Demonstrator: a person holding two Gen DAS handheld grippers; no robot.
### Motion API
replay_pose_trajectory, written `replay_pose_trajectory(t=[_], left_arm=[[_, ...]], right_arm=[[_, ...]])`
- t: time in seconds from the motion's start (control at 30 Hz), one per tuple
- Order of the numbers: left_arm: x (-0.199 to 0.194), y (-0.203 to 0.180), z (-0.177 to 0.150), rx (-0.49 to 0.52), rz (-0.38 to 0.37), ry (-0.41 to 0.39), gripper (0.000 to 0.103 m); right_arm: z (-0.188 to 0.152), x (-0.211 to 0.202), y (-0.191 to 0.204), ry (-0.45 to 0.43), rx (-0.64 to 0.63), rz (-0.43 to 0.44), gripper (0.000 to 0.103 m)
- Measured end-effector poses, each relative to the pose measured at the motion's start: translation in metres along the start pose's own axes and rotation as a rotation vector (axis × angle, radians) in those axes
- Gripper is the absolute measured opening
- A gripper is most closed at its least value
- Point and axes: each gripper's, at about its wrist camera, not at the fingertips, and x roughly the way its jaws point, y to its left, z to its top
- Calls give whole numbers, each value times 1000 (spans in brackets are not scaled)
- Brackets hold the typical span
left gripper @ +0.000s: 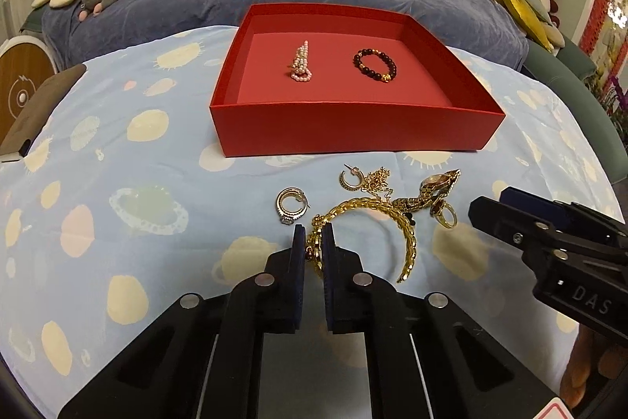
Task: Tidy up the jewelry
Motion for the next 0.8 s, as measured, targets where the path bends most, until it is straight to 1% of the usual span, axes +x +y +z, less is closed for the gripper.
replay_pose_trajectory(t=[0.2,0.27,0.53,0.73,0.8], left_arm=[[-13,8,1,-16,-14,-12,6],[-16,11,1,-20,-12,-16,6],[-22,26,1,-51,-2,-20,6],[-25,33,-2,-73,-34,-11,6],[-24,33,-4,-70,-35,0,6]], right_arm=[[4,14,-1,25,41,28,46],[5,20,-1,33,49,39,43],[9,41,-1,47,68,32,40],[11,44,1,34,62,27,39],[11,44,3,26,50,22,30]])
